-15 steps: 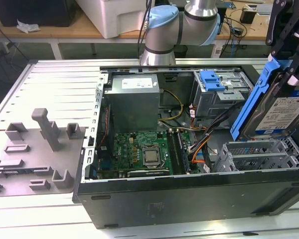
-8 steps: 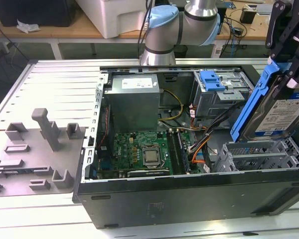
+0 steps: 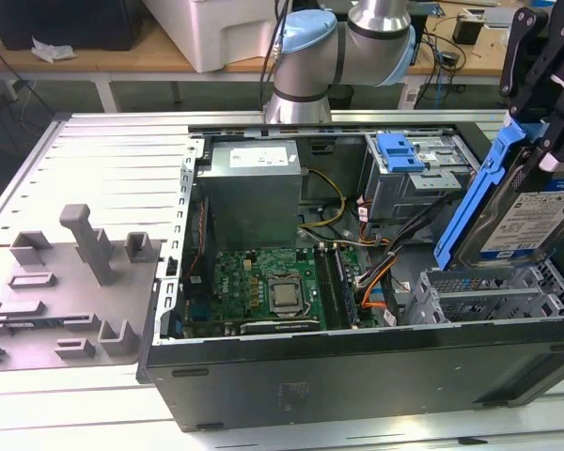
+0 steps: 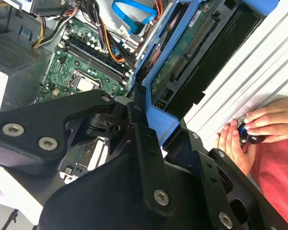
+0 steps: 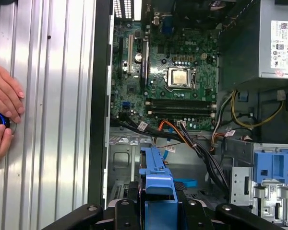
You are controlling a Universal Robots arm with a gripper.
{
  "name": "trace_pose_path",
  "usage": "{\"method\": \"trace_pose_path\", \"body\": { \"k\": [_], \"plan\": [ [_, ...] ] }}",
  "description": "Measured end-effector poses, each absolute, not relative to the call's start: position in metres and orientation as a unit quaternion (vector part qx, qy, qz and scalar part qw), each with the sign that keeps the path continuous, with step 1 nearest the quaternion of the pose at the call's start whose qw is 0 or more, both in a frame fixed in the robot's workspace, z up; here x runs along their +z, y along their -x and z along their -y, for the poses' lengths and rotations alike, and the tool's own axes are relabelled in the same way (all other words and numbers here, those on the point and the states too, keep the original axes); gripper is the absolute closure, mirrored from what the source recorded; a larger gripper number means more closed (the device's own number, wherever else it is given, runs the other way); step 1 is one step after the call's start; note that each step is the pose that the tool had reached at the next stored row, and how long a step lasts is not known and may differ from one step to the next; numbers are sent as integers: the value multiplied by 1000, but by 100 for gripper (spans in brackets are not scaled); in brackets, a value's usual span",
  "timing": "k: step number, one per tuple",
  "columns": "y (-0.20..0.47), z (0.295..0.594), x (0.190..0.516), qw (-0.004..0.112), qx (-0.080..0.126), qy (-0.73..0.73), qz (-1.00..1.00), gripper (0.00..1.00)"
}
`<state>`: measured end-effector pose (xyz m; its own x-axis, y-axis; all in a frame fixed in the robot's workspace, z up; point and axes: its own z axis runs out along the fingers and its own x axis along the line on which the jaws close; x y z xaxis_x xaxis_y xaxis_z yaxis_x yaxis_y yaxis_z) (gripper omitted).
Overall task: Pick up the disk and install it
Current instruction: 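Insert the disk into the insertion slot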
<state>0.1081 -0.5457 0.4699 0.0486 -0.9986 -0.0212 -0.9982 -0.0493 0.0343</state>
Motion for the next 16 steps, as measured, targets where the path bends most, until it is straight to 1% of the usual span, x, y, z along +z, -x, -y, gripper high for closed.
{"method": "trace_pose_path", "body": {
  "k": [16],
  "plan": [
    [-109, 547, 463, 5, -20, -722, 691, 63]
  ]
}}
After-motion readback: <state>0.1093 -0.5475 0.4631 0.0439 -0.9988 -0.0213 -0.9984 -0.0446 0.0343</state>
